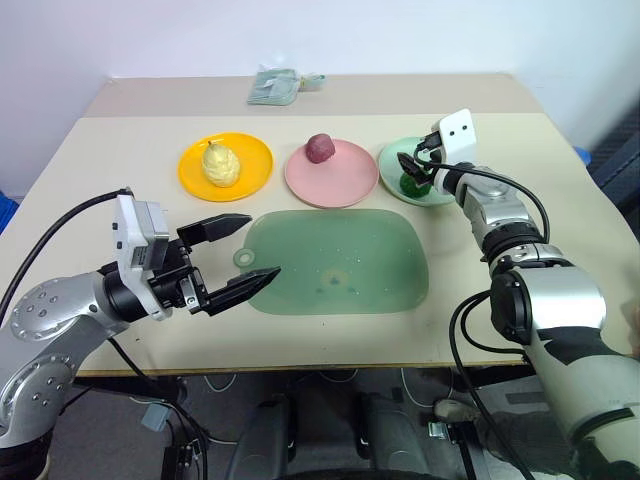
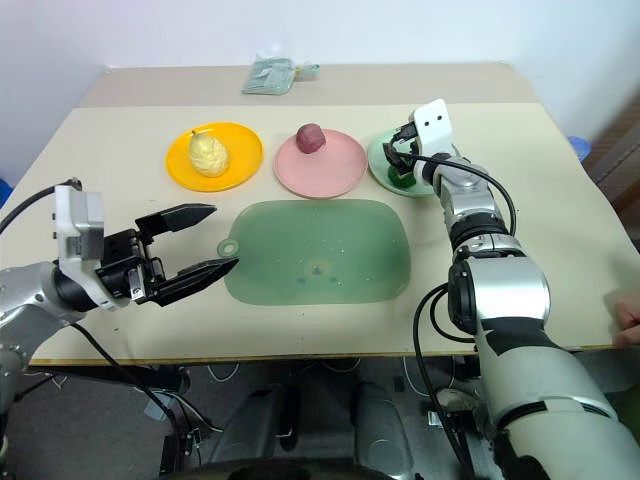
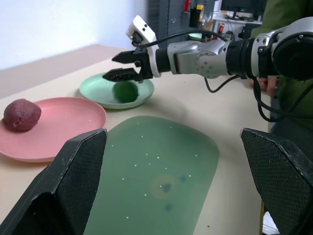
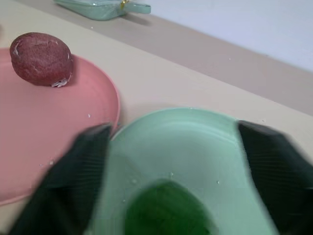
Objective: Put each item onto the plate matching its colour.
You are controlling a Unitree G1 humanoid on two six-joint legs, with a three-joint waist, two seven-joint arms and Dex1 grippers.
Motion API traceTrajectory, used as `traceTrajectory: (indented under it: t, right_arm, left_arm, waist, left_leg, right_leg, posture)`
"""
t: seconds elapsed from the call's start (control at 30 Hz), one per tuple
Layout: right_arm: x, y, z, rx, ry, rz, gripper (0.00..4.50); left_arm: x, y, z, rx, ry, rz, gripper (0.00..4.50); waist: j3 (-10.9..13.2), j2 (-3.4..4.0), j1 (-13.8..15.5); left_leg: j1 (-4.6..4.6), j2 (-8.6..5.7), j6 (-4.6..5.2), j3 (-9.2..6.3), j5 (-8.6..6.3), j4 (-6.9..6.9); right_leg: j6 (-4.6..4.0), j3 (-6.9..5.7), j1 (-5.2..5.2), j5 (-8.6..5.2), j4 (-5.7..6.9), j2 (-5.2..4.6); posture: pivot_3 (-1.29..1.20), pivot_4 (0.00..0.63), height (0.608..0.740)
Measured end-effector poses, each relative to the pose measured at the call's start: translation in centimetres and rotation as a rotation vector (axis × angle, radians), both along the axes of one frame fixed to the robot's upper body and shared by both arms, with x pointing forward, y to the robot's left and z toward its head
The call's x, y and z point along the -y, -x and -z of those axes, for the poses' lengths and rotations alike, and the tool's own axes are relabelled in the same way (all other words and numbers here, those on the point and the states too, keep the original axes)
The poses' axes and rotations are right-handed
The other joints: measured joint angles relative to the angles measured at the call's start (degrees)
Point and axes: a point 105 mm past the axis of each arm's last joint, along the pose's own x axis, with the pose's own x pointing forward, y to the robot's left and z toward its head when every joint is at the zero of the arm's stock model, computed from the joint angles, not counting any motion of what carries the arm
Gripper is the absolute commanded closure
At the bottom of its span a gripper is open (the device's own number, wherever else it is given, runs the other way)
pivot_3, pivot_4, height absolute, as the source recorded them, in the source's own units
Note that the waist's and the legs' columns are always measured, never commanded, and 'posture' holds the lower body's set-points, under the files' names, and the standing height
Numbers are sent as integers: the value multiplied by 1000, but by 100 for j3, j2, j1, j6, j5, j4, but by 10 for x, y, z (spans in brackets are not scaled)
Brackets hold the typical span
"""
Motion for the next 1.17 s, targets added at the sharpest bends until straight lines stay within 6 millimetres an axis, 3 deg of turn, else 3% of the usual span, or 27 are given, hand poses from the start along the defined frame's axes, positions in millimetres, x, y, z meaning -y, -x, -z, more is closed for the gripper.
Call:
traceTrajectory:
  t: [0.2,0.33,0.4,0.5,0.63,0.7,0.83,0.97,1.17]
  right_arm:
    - [-4,3,-6,27,-15,-66,61]
    - [-3,15,-24,99,-14,-220,61]
    - [1,24,-24,119,-13,-275,61]
    - [13,52,0,88,0,-349,61]
    - [39,108,45,-59,-9,-316,61]
    - [48,130,46,-85,-23,-277,61]
    - [66,166,27,-53,2,-179,61]
    - [68,177,32,-86,-7,-142,61]
    - [69,177,32,-83,-14,-125,61]
  left_arm:
    - [-3,-1,7,-16,-4,-33,0]
    - [-9,-7,21,-11,-45,-112,0]
    - [-11,-10,26,-14,-34,-140,0]
    - [-19,-14,33,-6,-38,-200,0]
    - [-35,-17,45,-17,-59,-300,0]
    - [-40,-16,47,-14,-63,-332,0]
    - [-48,-13,56,-22,-79,-394,0]
    - [-49,-13,58,-20,-85,-399,0]
    - [-44,-17,54,-5,-84,-375,0]
  waist:
    - [0,0,-5]
    - [1,1,23]
    - [-1,-2,35]
    - [-3,-3,67]
    - [1,6,111]
    - [0,10,89]
    - [-8,2,62]
    - [-10,-1,61]
    - [-10,-2,84]
  left_leg:
    - [0,0,0,1,0,-1]
    - [1,0,2,-1,-1,1]
    - [4,0,3,-2,-1,2]
    - [4,1,7,-8,-4,3]
    - [0,1,10,-3,-5,2]
    - [3,5,9,3,-6,6]
    - [10,16,8,4,-6,7]
    - [10,15,8,9,-6,10]
    - [9,14,9,10,-6,12]
  right_leg:
    - [2,0,0,1,-1,2]
    - [18,-1,5,10,-3,3]
    - [18,-1,11,10,-5,3]
    - [19,-3,15,10,-6,0]
    - [7,-1,7,2,-5,-9]
    - [-2,3,7,-3,-6,-8]
    - [-23,5,13,-16,-10,-8]
    - [-24,4,14,-17,-11,-4]
    - [-23,4,14,-17,-11,1]
  posture:
    - [0,150,740]
    - [0,150,740]
    - [0,150,740]
    - [0,150,740]
    - [0,150,740]
    - [0,150,740]
    - [0,150,740]
    - [0,150,740]
    - [0,150,740]
